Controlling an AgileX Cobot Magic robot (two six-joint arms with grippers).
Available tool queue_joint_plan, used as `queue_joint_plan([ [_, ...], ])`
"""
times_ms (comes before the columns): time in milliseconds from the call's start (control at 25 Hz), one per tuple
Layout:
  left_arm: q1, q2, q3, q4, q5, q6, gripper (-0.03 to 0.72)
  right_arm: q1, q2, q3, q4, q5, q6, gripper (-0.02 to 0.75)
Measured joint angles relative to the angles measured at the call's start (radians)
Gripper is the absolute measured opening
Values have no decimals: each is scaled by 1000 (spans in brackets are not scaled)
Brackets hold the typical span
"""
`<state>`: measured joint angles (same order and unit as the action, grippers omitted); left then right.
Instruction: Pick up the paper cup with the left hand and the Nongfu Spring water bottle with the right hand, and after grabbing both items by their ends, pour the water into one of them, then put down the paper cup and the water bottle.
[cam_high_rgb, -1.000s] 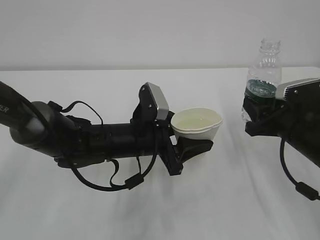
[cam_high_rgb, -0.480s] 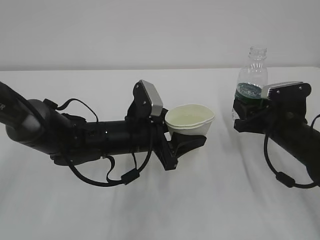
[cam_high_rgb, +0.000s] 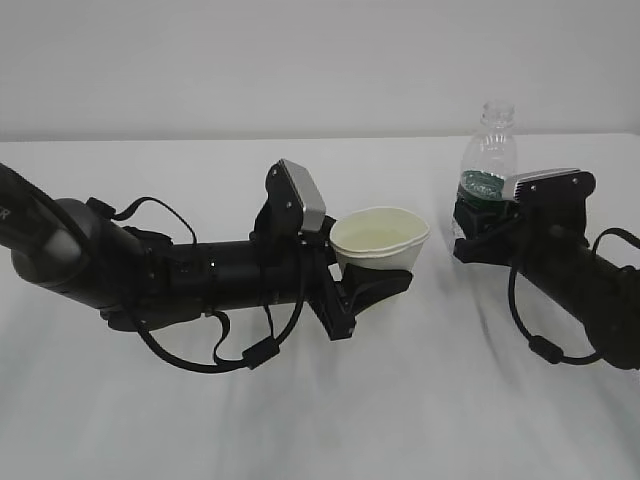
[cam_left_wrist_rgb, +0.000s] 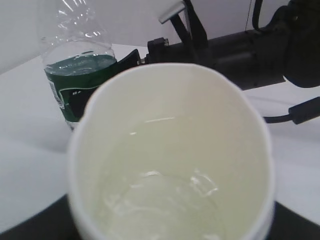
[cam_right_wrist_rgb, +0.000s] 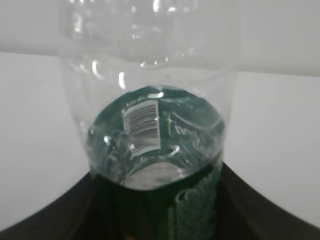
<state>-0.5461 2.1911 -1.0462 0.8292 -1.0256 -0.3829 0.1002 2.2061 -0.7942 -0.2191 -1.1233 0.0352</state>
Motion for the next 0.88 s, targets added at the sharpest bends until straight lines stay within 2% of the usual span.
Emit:
queue_joint_plan([
  [880,0,0,0,0,8,0,411,0,70,-66,-41,0,5,388],
])
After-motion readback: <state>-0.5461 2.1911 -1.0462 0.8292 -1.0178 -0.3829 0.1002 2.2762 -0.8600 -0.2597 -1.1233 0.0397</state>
